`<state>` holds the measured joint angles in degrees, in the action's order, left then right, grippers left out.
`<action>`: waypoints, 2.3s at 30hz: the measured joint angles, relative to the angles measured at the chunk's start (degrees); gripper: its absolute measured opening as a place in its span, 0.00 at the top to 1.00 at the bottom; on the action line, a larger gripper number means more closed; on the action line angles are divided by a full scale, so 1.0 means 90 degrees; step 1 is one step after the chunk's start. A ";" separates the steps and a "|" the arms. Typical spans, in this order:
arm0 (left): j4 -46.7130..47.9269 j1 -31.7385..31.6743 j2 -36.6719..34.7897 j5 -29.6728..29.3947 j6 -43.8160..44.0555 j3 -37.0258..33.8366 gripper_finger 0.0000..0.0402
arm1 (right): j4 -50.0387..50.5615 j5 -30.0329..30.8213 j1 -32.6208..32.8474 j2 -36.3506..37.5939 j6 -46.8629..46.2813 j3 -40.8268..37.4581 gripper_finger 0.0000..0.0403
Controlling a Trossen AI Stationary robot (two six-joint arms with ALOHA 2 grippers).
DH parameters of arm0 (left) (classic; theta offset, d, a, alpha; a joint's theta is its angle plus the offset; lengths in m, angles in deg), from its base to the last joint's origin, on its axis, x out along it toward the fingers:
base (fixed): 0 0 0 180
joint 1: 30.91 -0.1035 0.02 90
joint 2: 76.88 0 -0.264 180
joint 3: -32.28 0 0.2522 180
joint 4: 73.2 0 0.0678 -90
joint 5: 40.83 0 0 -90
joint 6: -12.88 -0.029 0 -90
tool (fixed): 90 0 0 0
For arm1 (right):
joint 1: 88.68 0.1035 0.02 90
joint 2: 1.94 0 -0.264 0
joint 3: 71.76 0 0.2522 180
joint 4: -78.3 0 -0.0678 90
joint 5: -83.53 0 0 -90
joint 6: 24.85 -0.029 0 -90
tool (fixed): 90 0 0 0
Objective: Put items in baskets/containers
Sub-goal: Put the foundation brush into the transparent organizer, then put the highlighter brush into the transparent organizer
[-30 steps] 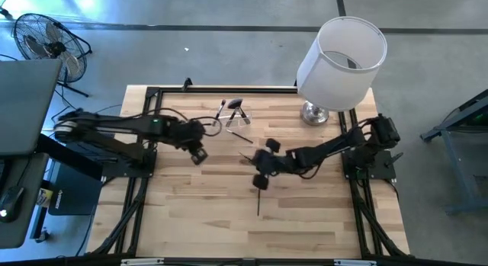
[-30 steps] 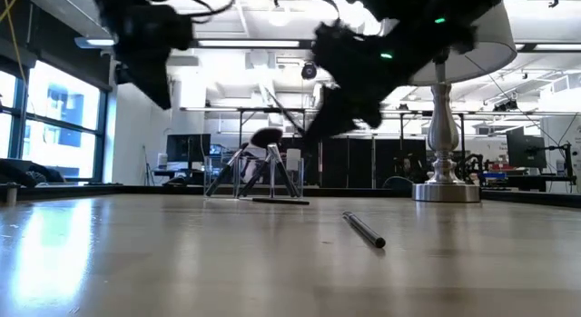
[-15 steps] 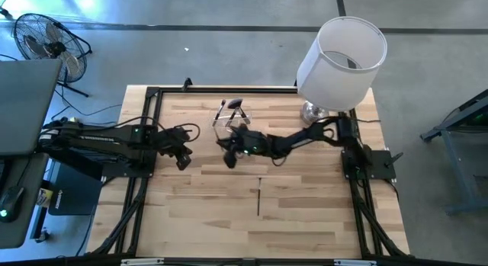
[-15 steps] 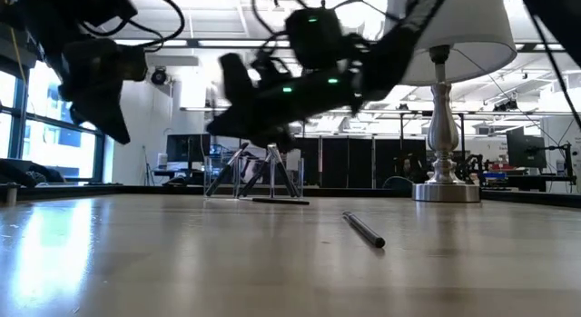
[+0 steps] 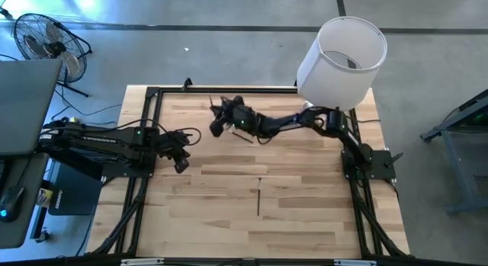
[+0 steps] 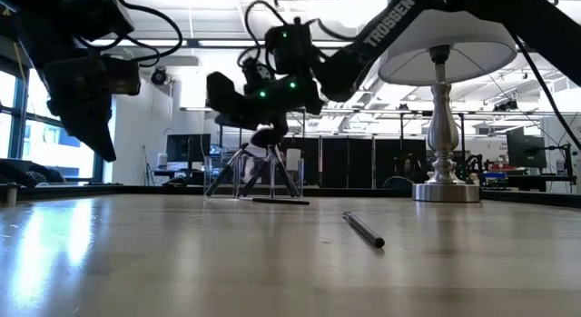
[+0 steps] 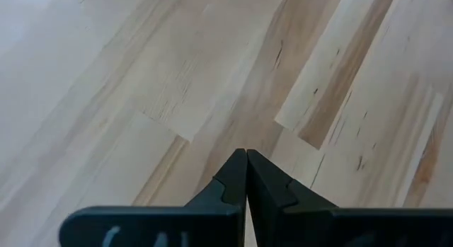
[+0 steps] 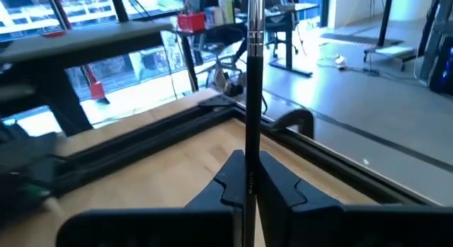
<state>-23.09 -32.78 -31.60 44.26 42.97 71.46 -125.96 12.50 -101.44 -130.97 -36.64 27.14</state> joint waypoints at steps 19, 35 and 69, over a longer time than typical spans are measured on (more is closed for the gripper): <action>0.0021 -0.0002 -0.0002 -0.0159 -0.0309 -0.0002 1.00 | 0.0680 -0.0627 -0.0373 -0.0005 0.0021 -0.0002 0.93; -0.0012 -0.0002 -0.0002 -0.0172 -0.0297 -0.0002 1.00 | 0.0680 -0.0630 -0.0370 -0.0005 -0.0023 -0.0002 0.85; -0.1468 0.0812 0.1872 -0.1399 0.0490 0.1982 1.00 | 0.5196 -0.0828 0.1410 0.4170 -0.2546 -0.3782 1.00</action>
<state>-36.30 -25.48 -14.76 31.67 47.38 89.31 -79.20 5.05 -88.76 -93.44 -59.55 -6.90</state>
